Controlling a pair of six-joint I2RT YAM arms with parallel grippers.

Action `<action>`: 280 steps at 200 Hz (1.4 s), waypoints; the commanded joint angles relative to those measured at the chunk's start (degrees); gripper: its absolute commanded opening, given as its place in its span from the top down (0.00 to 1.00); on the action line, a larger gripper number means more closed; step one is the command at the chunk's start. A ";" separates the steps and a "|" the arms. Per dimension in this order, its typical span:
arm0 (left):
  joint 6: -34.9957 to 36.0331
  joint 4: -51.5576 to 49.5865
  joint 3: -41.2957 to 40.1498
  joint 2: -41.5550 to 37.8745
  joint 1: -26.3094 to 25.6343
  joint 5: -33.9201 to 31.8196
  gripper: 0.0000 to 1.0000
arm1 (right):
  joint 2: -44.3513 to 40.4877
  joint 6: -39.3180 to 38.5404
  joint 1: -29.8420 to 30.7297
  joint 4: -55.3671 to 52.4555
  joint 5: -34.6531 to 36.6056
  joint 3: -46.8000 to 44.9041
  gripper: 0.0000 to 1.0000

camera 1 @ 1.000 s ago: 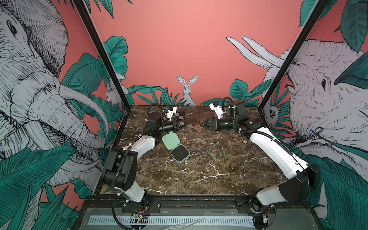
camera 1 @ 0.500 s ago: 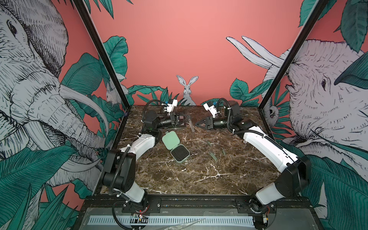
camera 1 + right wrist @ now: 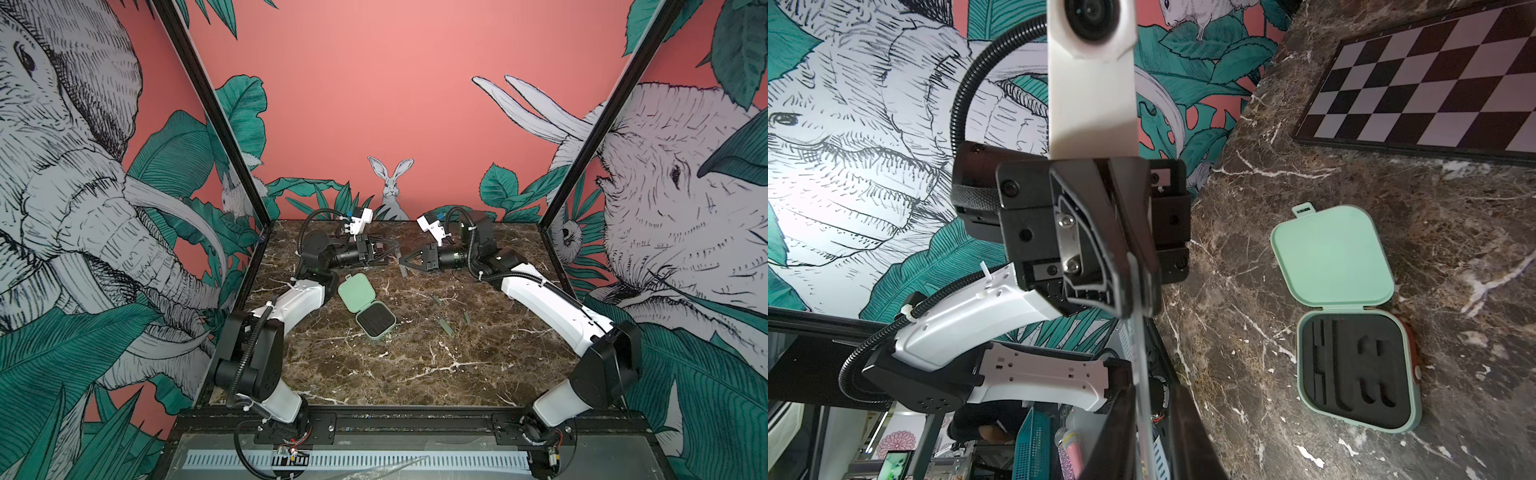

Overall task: Organize nail clipper sets
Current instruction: Pick up the nail clipper from the center of the board, then place the component of the nail clipper set in the storage box.

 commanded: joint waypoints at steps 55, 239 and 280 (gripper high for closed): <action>-1.45 1.31 0.64 -0.94 -0.59 1.42 0.84 | 0.36 3.13 0.18 6.61 -2.33 -1.14 1.00; 49.51 -72.99 -15.42 -19.47 16.24 -45.39 0.33 | 25.56 -25.82 22.23 -31.73 49.00 15.61 1.00; 49.56 -69.91 -17.80 -18.02 17.51 -43.18 0.33 | 30.98 -26.07 23.51 -33.14 50.06 20.98 1.00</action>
